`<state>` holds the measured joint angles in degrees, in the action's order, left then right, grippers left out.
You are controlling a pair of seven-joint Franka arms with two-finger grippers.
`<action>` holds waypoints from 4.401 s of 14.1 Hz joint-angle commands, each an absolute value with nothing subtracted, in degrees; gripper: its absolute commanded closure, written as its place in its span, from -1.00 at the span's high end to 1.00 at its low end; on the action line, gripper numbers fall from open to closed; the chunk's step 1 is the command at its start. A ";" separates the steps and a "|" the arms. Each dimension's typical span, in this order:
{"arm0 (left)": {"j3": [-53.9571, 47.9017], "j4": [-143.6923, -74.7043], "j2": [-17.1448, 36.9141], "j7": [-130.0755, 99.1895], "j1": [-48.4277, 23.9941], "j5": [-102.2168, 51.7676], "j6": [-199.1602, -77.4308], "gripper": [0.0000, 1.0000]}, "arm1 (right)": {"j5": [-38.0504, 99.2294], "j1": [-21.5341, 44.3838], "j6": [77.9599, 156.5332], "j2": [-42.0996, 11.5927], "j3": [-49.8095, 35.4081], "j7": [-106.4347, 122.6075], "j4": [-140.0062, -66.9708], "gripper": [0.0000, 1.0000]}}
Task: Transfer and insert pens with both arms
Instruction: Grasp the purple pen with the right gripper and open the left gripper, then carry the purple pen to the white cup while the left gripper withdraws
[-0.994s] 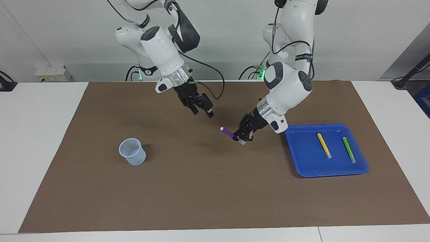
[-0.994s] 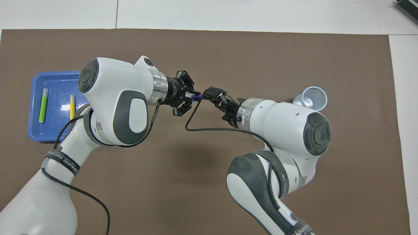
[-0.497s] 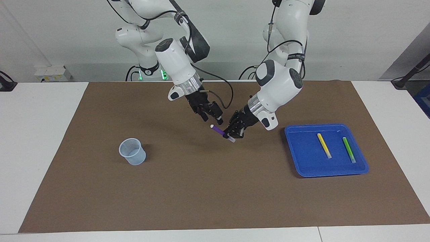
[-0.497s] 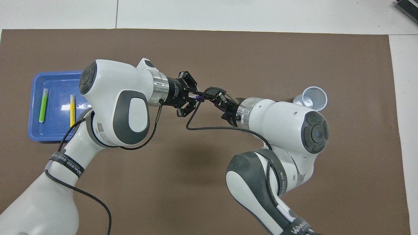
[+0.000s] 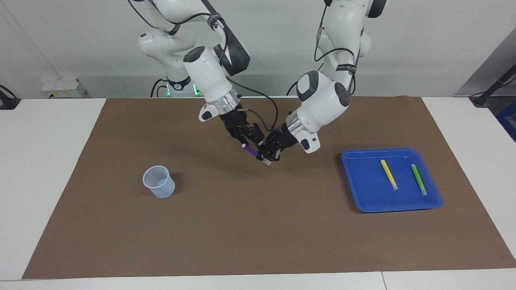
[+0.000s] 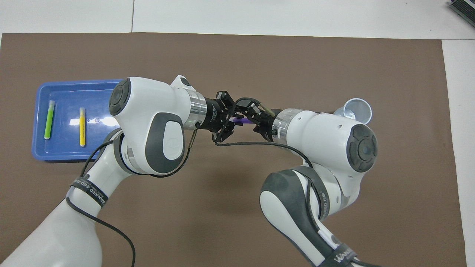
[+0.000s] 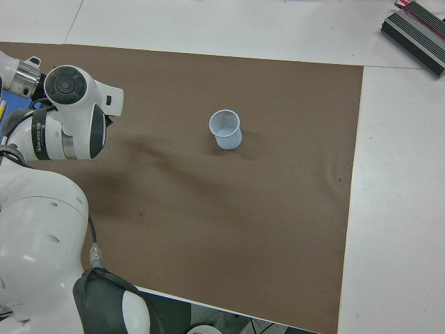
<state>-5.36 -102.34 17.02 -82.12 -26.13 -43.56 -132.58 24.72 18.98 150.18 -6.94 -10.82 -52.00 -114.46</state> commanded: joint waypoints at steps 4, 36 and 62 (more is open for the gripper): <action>-4.66 -104.41 15.03 -81.65 -26.02 -44.65 -132.10 -1.00 | 25.49 16.52 150.29 -7.12 -11.16 -47.99 -114.35 0.33; -4.66 -104.33 14.94 -81.83 -25.93 -44.82 -132.36 -1.00 | 25.49 17.23 147.83 -6.50 -11.25 -48.52 -114.79 -1.00; -4.22 -104.59 8.79 -40.87 -14.68 -18.31 -120.59 0.89 | 5.21 -9.93 111.09 -1.05 -10.90 -3.79 -105.91 -1.00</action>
<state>-4.57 -103.07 10.97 -42.31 -13.80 -23.31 -121.82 8.42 -9.18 111.39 -1.11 -10.20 -5.83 -106.40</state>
